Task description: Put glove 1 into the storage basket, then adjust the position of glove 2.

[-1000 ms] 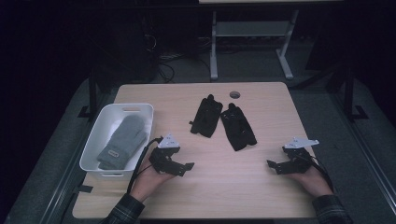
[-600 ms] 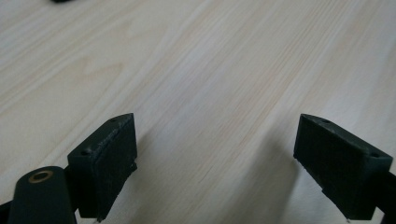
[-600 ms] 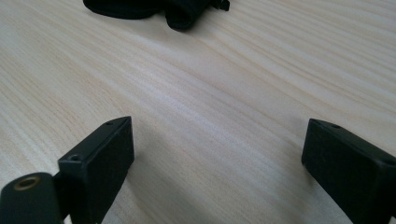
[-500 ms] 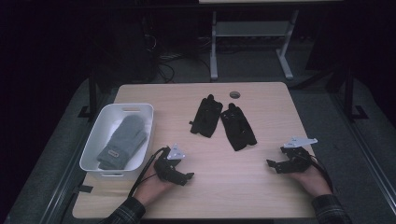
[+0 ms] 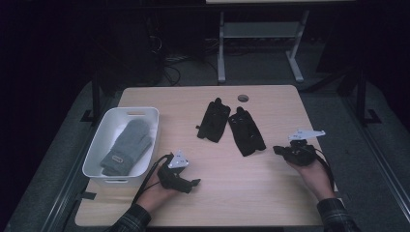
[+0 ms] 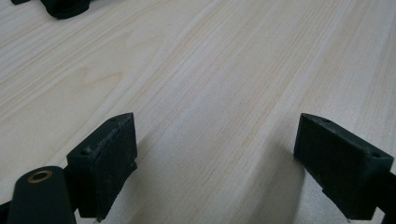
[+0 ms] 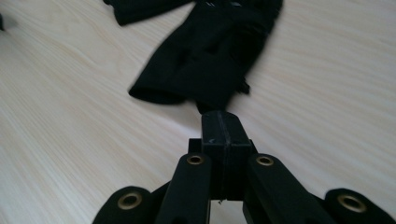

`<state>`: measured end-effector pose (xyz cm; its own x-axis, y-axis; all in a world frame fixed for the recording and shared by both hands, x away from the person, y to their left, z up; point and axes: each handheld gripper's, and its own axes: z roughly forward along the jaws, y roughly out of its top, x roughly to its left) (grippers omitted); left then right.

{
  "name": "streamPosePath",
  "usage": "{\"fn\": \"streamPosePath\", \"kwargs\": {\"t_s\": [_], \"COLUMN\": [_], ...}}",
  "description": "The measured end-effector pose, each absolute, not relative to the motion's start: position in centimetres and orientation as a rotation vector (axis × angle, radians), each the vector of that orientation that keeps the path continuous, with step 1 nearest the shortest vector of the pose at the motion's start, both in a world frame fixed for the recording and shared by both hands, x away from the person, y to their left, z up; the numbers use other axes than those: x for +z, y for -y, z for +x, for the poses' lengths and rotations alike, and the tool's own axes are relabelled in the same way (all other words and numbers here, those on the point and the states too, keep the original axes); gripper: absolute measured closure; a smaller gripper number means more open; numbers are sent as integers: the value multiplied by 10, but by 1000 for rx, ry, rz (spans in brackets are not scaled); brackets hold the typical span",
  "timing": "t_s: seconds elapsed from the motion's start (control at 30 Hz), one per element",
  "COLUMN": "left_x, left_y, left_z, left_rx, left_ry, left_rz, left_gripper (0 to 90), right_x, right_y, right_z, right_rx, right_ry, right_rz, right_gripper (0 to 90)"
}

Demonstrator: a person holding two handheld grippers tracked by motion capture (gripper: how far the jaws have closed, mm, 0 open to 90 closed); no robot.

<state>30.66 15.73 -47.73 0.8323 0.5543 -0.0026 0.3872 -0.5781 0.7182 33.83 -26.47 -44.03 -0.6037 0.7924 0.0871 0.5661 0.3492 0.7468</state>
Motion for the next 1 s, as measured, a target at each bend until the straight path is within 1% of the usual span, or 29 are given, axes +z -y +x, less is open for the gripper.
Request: {"fn": "streamPosePath", "kwargs": {"t_s": [0.07, 0.33, 0.47, 0.67, 0.77, 1.0], "left_x": [-477, -477, -477, -477, -477, -477], "left_y": [-158, -157, -157, -157, -157, -157], "left_z": [307, 307, 307, 307, 307, 307], "left_rx": [286, 286, 287, 287, 287, 287], "left_ry": [-686, -687, -687, -687, -687, -688], "left_rz": [2262, 2260, 2260, 2260, 2260, 2261], "left_gripper": [123, 123, 123, 122, 123, 123], "right_x": [-436, -437, -443, -456, -465, -464], "right_y": [251, 222, 217, 217, 216, 218], "right_z": [346, 373, 386, 394, 395, 391], "right_rx": [1121, 1099, 1061, 985, 947, 963], "right_ry": [-2351, -2392, -2406, -2451, -2476, -2505], "right_rz": [1177, 1126, 1143, 1165, 1149, 1163], "right_gripper": [900, 900, 900, 900, 900, 898]}}
